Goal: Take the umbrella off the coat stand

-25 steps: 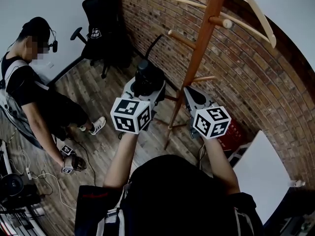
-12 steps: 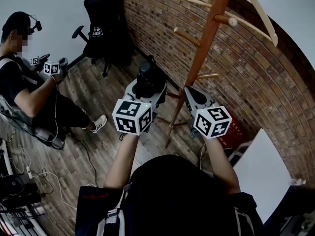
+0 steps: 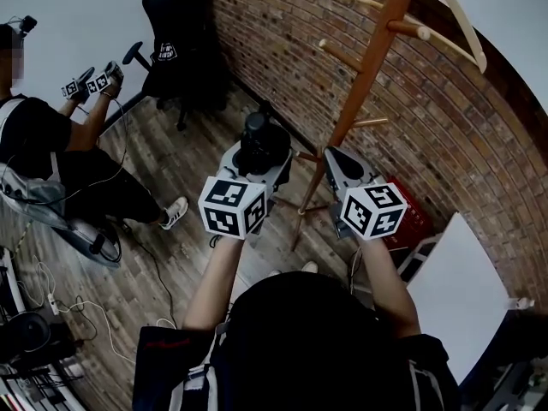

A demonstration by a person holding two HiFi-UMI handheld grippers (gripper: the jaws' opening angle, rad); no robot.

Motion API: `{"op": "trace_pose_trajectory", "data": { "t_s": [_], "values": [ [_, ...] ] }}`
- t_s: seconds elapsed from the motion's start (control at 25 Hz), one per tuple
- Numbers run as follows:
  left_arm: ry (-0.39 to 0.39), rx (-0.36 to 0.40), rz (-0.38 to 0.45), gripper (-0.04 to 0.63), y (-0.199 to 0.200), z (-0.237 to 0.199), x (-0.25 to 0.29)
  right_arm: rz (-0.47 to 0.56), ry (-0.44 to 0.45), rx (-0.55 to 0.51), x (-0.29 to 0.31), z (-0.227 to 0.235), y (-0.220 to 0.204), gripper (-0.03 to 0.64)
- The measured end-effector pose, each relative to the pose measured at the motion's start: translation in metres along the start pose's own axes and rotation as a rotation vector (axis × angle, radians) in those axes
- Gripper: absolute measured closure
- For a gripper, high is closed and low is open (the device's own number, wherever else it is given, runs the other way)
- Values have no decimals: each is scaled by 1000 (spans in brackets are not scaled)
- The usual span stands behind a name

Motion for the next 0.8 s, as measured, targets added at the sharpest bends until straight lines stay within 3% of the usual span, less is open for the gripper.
{"op": "trace_pose_trajectory", "data": {
  "t_s": [0.4, 0.8],
  "values": [
    [-52, -11, -32, 295, -20, -8, -33, -6, -43, -20, -5, -36, -13, 588],
    [-91, -15, -40, 295, -31, 10, -33, 24, -86, -24, -30, -34, -14, 588]
  ]
}}
Point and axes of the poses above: the fingertips, and each gripper's own axes: x forward along the fingers, z to its right, y out of its top, the point moved 7 cm from there along -x, backward along the fingers, and after that the axes turned 1 degree about -y, right-handed, at the moved point
